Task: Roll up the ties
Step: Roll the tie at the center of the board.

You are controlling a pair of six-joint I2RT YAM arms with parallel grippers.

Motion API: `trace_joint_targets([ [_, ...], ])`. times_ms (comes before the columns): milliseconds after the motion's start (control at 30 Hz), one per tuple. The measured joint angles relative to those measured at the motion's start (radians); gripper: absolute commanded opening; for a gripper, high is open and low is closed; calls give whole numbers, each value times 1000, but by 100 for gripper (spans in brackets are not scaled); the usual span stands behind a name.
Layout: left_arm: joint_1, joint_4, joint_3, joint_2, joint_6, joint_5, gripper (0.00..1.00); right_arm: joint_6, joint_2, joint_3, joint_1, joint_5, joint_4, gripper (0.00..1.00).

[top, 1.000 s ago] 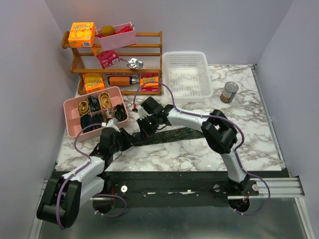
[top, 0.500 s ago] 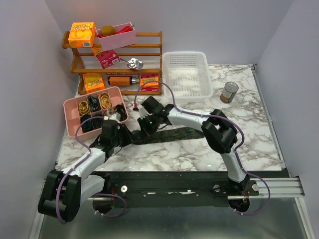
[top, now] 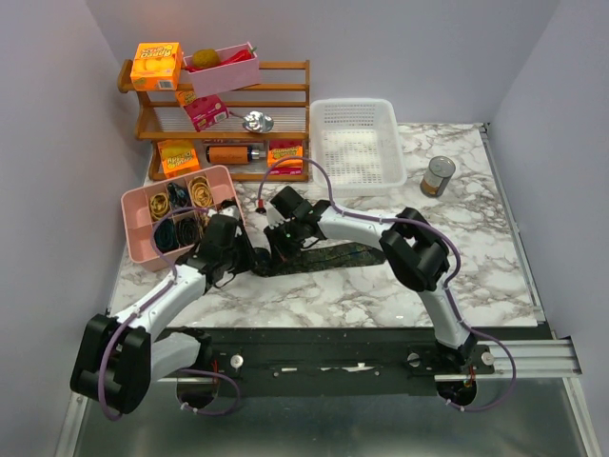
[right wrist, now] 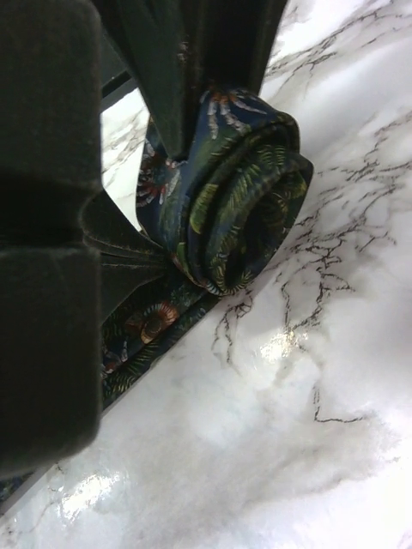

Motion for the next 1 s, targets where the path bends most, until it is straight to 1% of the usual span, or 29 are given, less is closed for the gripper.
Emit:
trace_joint_targets([
  [433, -197, -217, 221, 155, 16, -237, 25, 9, 9, 10, -2, -2, -8, 1],
  [867, -306, -373, 377, 277, 8, -408, 26, 10, 10, 10, -2, -9, -5, 1],
  [1000, -323, -419, 419, 308, -6, -467, 27, 11, 10, 10, -10, -14, 0, 0],
])
